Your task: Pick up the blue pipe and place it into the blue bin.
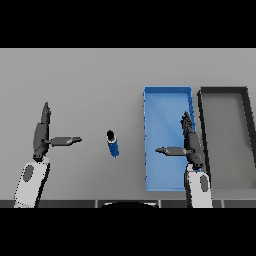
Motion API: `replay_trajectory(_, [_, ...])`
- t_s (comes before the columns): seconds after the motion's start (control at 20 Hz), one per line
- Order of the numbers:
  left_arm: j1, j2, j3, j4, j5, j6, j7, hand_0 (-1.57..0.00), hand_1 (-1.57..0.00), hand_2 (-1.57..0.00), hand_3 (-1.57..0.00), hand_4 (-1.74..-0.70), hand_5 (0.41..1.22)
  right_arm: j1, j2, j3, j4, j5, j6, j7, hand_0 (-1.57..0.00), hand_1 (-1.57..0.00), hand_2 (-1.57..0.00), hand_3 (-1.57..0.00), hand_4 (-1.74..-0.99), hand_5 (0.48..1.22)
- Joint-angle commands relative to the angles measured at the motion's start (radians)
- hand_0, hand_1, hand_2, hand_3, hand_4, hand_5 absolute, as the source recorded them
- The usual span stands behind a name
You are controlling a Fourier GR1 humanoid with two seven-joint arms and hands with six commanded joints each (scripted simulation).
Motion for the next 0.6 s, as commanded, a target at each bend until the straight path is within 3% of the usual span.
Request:
replay_trajectory(0.0, [-0.004,-0.002,0.0,0.003,0.0,0.001,-0.002,0.0,0.0,0.0,0.0,-0.97,0.594,-0.004,-0.001,-0.002,0.003,-0.001,-0.001,0.003,0.0,0.0,0.0,0.0,-1.21,0.594])
replay_trajectory(0.25, [-0.04,-0.019,-0.005,0.024,-0.006,0.007,0.007,0.0,0.0,0.0,0.0,-0.97,0.594,-0.043,-0.011,-0.023,0.035,-0.014,0.001,0.02,0.0,0.0,0.0,0.0,-1.21,0.594])
replay_trajectory(0.3, [-0.039,0.058,-0.037,0.025,-0.011,-0.114,-0.036,0.0,0.0,0.0,0.0,-0.97,0.594,-0.034,-0.083,0.018,0.01,0.064,0.026,-0.036,0.0,0.0,0.0,0.0,-1.21,0.594])
replay_trajectory(0.4, [-0.054,0.141,-0.053,0.056,0.002,-0.262,-0.081,0.0,0.0,0.0,0.0,-0.97,0.596,-0.002,-0.147,0.066,-0.025,0.15,0.049,-0.083,0.0,0.0,0.0,0.0,-1.198,0.589])
replay_trajectory(0.55, [-0.053,0.168,-0.076,0.071,-0.011,-0.332,-0.12,0.0,0.0,0.0,0.0,-0.97,0.597,0.005,-0.166,0.088,-0.046,0.186,0.053,-0.083,0.0,0.0,0.0,0.0,-1.19,0.586])
